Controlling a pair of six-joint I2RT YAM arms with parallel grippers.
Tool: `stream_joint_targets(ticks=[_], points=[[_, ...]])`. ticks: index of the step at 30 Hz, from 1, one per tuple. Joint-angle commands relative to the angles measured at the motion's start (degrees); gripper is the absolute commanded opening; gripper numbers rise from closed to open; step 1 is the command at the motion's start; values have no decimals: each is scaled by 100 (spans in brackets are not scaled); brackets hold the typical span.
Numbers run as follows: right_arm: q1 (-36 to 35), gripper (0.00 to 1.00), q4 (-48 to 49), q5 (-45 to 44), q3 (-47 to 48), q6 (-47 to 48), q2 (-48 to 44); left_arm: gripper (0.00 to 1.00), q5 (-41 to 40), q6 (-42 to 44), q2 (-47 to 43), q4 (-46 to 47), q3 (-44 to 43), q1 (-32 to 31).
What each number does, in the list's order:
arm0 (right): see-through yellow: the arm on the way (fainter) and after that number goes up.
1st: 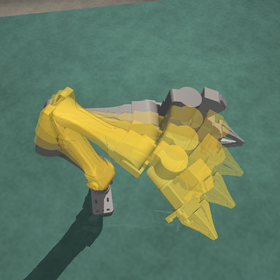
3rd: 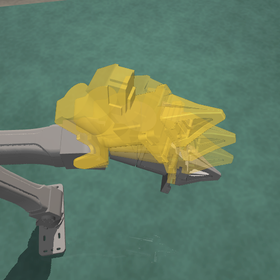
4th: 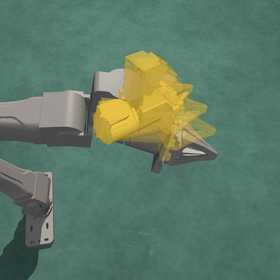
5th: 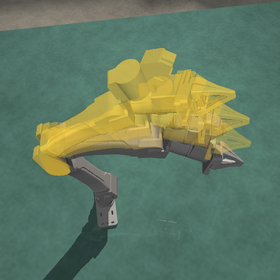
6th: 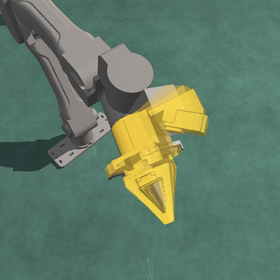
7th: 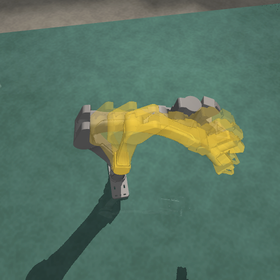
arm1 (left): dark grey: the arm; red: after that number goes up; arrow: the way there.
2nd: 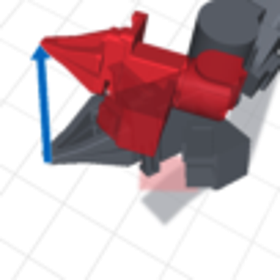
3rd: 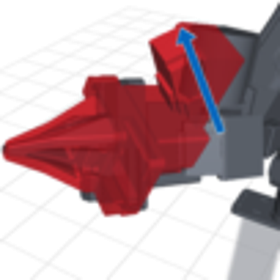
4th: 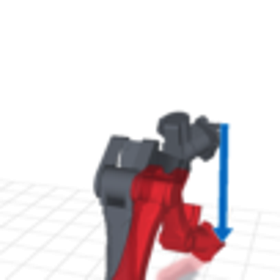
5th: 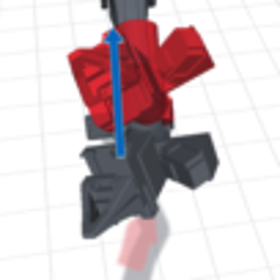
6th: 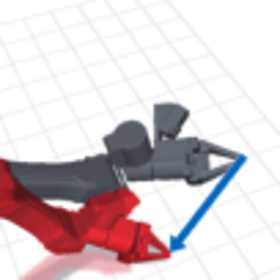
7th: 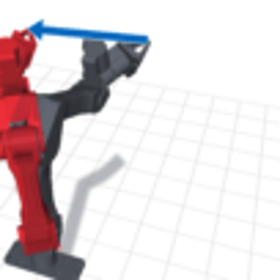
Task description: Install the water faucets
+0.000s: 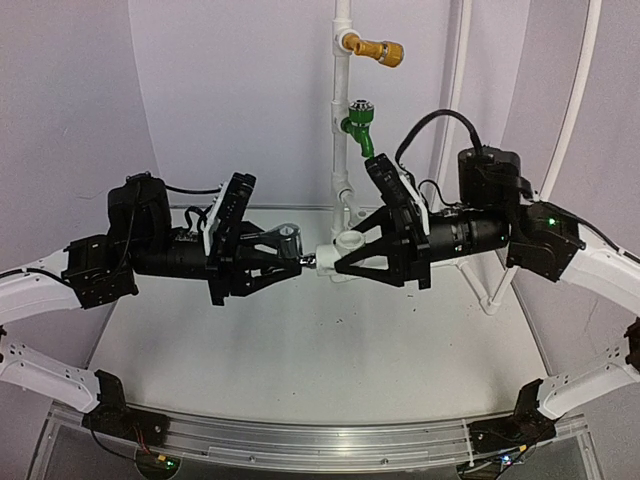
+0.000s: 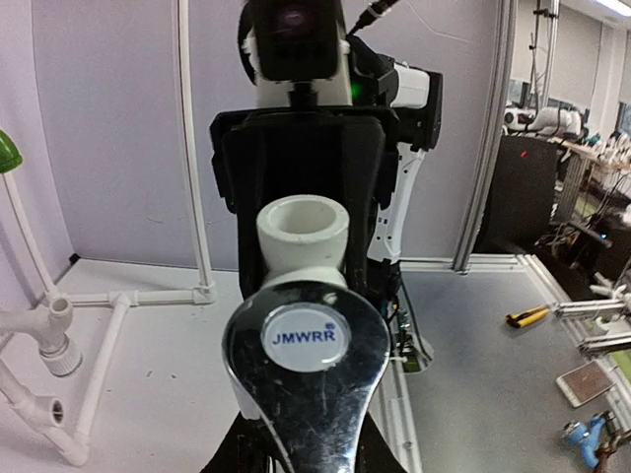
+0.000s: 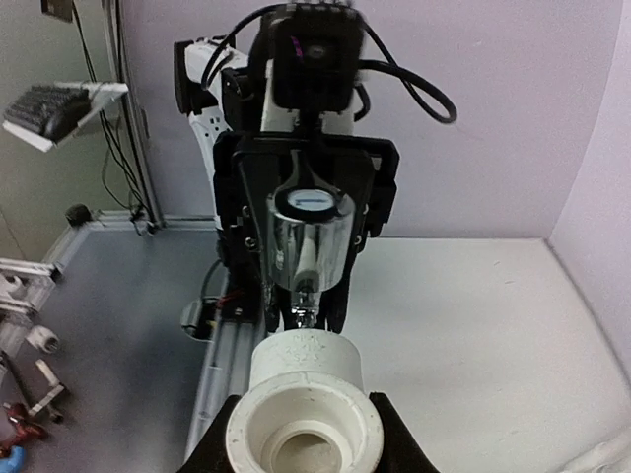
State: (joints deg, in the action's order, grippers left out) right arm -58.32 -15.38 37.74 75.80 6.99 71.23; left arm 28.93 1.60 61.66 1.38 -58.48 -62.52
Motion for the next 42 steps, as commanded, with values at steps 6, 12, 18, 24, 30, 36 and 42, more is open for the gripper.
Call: stream_joint_targets(ticks=[6,12,18,24,30,36,42], points=[[777,31,110,2203,576,-2912,619,0,-1006,1286,-44,-1019,-452,-390],[1448,72,-424,2289,1029,-2502,1006,0,-1435,161,-208,-291,-100,-328],[1749,96,-1968,-139,1902,-337,1131,0,-826,-1790,-155,787,326,541],[1749,98,-3029,-2020,2411,1454,1562,0,296,-3438,-12,1824,719,1593],[1748,98,-3088,-2101,2165,3363,1332,0,1384,-4841,463,2917,927,2210],[1743,98,-3470,-994,2506,4550,1279,0,2342,-6115,981,4170,847,2235],[1102,98,-1907,-992,1718,5079,526,0,2549,-6980,1151,5119,888,2228]])
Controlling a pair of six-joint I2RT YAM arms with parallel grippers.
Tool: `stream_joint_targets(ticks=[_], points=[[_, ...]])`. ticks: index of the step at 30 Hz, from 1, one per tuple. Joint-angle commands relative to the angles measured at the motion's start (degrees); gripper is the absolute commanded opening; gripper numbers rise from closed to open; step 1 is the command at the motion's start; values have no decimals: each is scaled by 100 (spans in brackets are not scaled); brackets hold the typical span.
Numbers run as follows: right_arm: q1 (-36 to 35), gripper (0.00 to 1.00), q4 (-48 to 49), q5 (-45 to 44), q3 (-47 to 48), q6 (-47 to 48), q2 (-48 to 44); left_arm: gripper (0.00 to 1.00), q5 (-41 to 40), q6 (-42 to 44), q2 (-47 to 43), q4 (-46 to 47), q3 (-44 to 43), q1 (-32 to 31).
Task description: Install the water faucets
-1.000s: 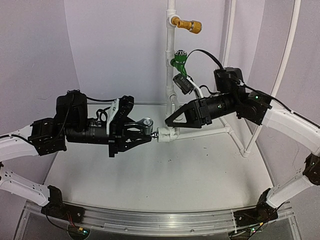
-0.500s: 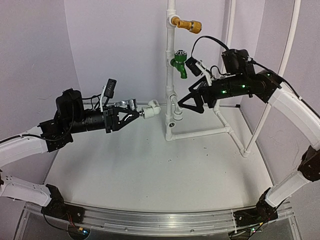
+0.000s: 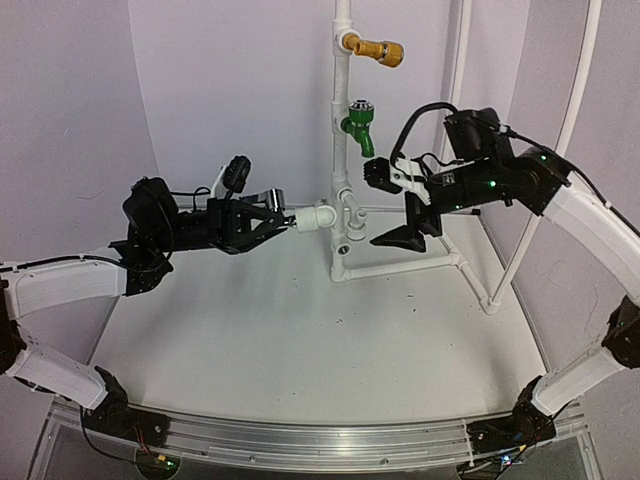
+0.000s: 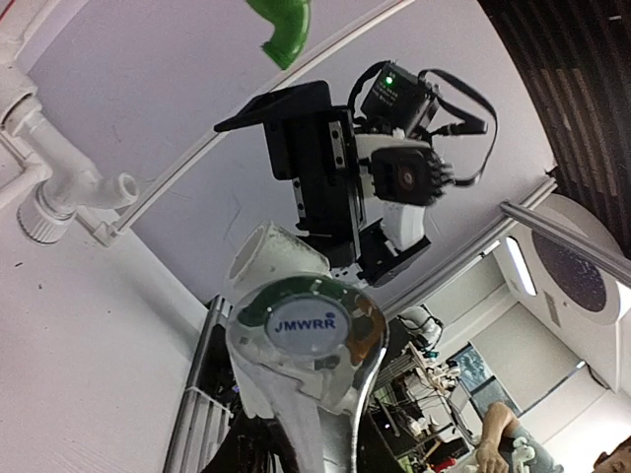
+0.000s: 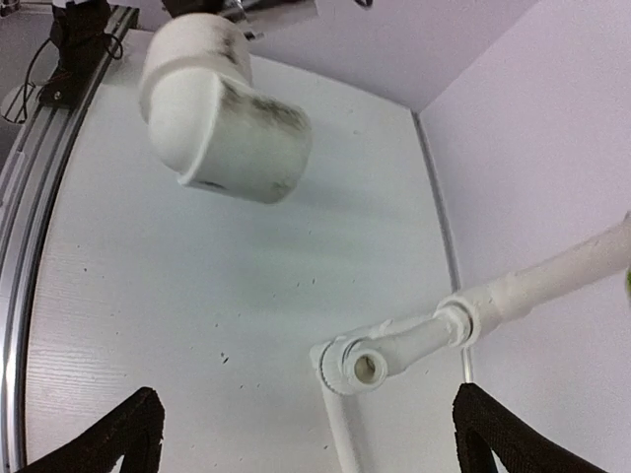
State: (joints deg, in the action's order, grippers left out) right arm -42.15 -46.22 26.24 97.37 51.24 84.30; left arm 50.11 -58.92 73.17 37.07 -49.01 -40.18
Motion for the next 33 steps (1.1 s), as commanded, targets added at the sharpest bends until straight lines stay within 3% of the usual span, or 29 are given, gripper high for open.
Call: stream_joint_targets(ticks=[1,7,18,26,31,33], points=[[-693,97,1503,51,-686,750,-912,0,472,-1075,62,1743,-54,-6],[-1728,96,2787,-870,-1596,1394,-1251,0,672,-1779,275,2375,-114,-27],[-2323,89,3612,-1945,-1588,1766,-855,0,878,-1396,228,1965,-198,-490],[-2349,53,3363,-1787,-1592,1500,-893,0,803,-703,-75,1310,-235,-656],[-2354,29,3031,-1583,-1406,731,-864,0,375,564,-451,386,-229,-773],[-2351,24,2894,-1523,-1295,231,-787,0,199,1275,-599,10,-272,-928]])
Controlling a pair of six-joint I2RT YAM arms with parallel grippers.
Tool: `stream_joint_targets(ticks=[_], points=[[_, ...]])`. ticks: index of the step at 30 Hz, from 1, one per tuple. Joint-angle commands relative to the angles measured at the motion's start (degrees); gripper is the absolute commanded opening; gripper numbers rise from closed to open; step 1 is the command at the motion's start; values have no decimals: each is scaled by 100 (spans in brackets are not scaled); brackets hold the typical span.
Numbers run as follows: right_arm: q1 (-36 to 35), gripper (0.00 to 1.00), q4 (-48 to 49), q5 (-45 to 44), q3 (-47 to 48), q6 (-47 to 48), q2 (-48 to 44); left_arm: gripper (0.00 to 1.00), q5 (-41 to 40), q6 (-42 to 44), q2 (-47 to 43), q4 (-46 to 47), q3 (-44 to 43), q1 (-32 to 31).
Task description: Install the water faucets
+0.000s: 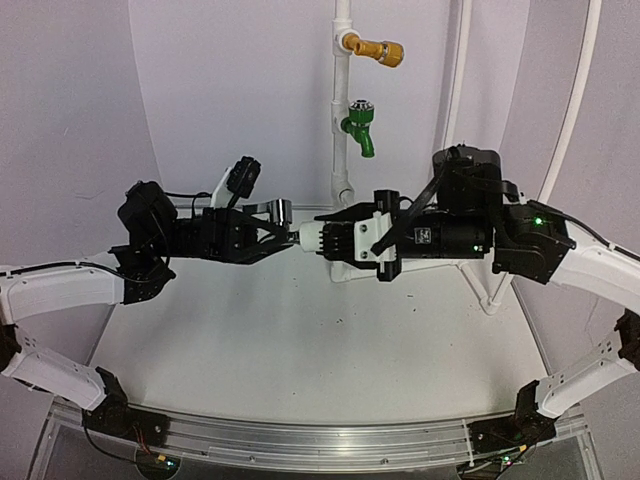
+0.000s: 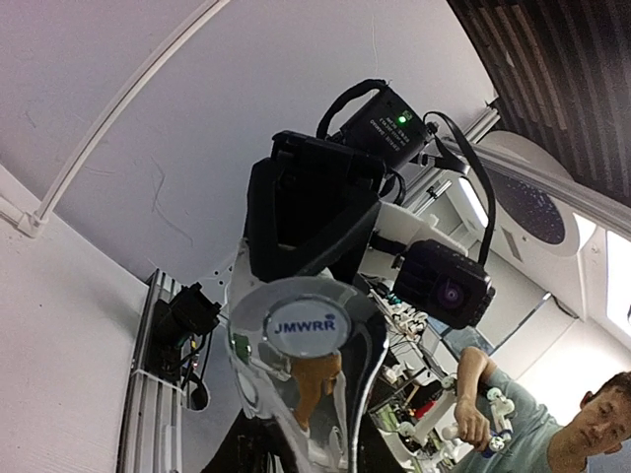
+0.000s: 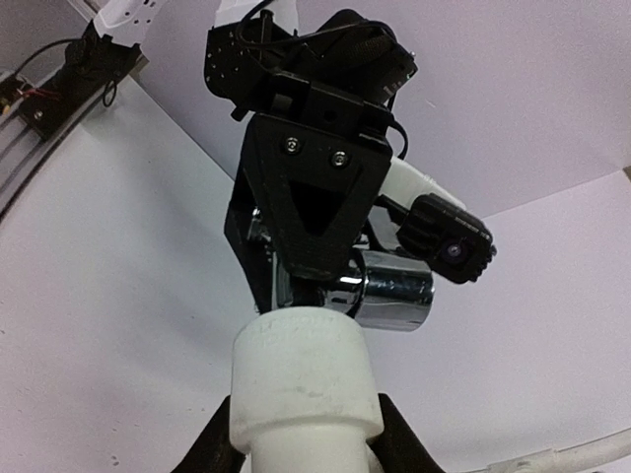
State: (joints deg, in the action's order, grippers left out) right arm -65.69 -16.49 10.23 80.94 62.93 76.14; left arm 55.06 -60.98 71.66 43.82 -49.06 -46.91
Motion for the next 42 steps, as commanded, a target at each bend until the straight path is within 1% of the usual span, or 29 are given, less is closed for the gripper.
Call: stream_joint_targets(ticks=[1,5,8,11,16,23,25,32,35,37,39,40,42], points=[[3,22,-157,150,406,-1178,58,0,-408,1810,-512,-818,-271,-346],[-1,15,-457,715,603,-2206,125,0,-807,3058,-680,-1515,-349,-639],[5,10,-500,1147,668,-3079,130,0,-1026,3969,-800,-2017,-374,-783],[82,4,-502,1628,682,-3830,125,0,-1447,4927,-995,-2378,-332,-991],[257,0,-486,2659,696,-5196,252,0,-2488,6568,-1121,-3118,-432,-1600],[760,0,-489,4438,827,-7186,705,0,-3988,7992,-1223,-3607,-415,-2263],[876,0,-475,4825,729,-7490,751,0,-4332,8332,-1248,-3629,-388,-2436],[1139,0,-452,5360,502,-7975,712,0,-5702,9621,-1094,-3713,-390,-3023],[1293,0,-447,5632,593,-8207,781,0,-5919,9688,-1036,-3838,-456,-3074],[1385,4,-455,5710,629,-8292,799,0,-5952,9577,-1068,-3839,-442,-3075],[1433,13,-486,5691,653,-8231,783,0,-5956,9369,-1140,-3777,-395,-3072],[1469,30,-496,5602,671,-8101,752,0,-5991,9150,-1178,-3729,-379,-3076],[1612,54,-518,5107,724,-7754,652,0,-6088,8638,-1229,-3648,-379,-3076]])
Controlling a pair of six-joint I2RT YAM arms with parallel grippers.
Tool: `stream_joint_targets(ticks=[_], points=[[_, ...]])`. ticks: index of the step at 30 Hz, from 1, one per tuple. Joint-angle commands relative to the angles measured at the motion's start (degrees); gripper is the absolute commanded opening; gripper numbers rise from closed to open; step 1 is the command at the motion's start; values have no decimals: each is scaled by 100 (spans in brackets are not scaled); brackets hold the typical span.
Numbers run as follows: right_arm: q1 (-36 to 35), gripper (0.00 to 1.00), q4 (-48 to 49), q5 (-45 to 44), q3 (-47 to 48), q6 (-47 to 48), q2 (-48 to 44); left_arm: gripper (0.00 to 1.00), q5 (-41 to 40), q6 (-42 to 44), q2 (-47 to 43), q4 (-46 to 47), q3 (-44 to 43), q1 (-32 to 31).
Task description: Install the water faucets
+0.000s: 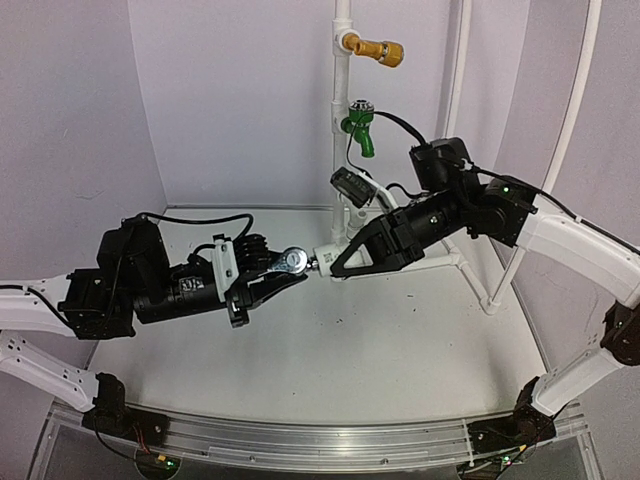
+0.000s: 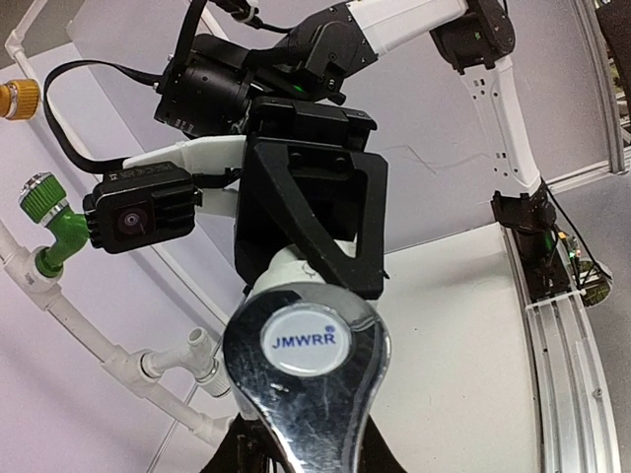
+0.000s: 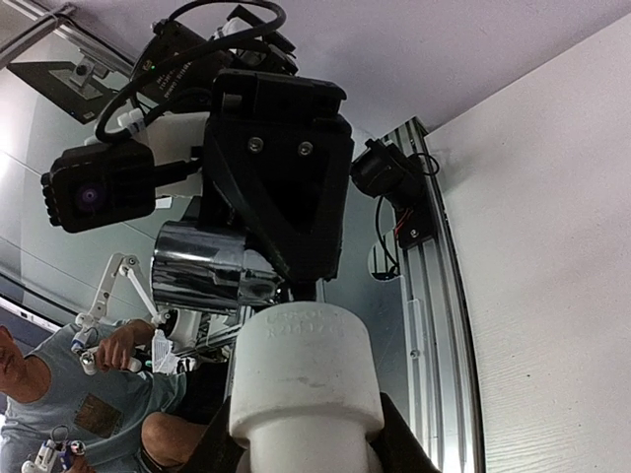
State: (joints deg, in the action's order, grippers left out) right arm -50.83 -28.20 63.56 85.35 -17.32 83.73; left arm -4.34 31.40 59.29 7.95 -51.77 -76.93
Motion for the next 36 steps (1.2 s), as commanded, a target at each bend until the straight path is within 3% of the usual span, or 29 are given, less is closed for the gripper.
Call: stream_joint_targets(ticks=[1,5,6,14,17,21,30,32,36], points=[[181,64,574,-563,341,545,-168,0,-138,-862,-19,-22,-107,-72],[200,88,147,-1906,716,2027,-406,0,189,-2007,-152,264,-14,24],[204,90,123,-2112,732,2441,-495,0,405,-2384,-180,369,16,103],[168,92,348,-3048,-184,6112,-1566,0,1724,-5476,-193,1755,371,995],[103,92,448,-3187,-406,6942,-1741,0,2122,-6418,-52,2091,404,1313],[-176,92,460,-3545,-515,7643,-1759,0,2710,-7286,131,2588,400,1582],[-1031,91,843,-4262,-598,8053,-1504,0,3568,-7673,530,2603,54,1593],[-1062,87,862,-4246,-569,8047,-1447,0,3704,-7721,607,2631,3,1594],[-1146,67,869,-4080,-442,7784,-1357,0,3738,-7653,620,2568,-24,1592]])
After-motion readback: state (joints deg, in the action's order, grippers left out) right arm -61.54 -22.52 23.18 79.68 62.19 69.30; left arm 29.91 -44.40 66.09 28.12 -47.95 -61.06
